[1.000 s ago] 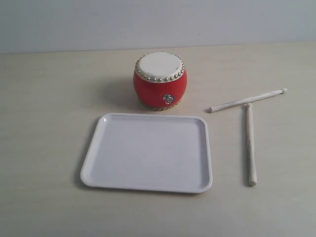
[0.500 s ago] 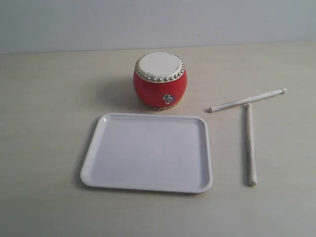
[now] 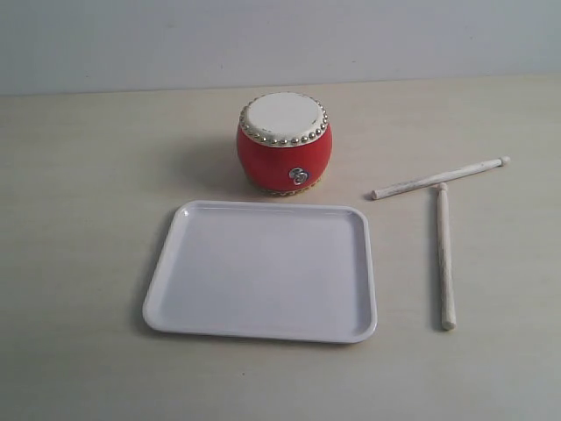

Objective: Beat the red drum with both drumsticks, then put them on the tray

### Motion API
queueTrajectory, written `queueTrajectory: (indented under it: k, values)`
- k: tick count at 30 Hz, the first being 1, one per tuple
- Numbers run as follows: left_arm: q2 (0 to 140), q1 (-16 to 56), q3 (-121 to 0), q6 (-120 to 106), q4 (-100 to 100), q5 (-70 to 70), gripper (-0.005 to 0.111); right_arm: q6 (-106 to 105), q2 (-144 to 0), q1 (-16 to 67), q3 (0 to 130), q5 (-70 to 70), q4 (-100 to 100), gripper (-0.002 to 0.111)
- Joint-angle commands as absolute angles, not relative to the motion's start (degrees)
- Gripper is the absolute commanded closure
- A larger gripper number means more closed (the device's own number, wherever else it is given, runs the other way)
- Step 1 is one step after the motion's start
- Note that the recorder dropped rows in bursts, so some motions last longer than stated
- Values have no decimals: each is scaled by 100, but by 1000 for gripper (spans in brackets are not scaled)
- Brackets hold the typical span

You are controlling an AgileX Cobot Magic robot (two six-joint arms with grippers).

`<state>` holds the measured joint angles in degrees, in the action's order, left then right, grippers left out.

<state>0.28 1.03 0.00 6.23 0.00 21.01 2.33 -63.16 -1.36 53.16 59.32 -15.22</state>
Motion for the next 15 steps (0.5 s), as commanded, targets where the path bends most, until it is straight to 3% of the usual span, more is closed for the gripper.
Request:
queueTrajectory:
  k: [1,9,15]
  values:
    - [0,128,0,622,-31,2037,107,-115,-7115,-132,5807,6805,-2135,108]
    - [0,128,0,622,-31,2037,107,-1065,-8031,-132,5842,6467,-3833,108]
    - [0,128,0,622,-31,2037,107,-399,-8295,-132,5832,6273,-2876,108]
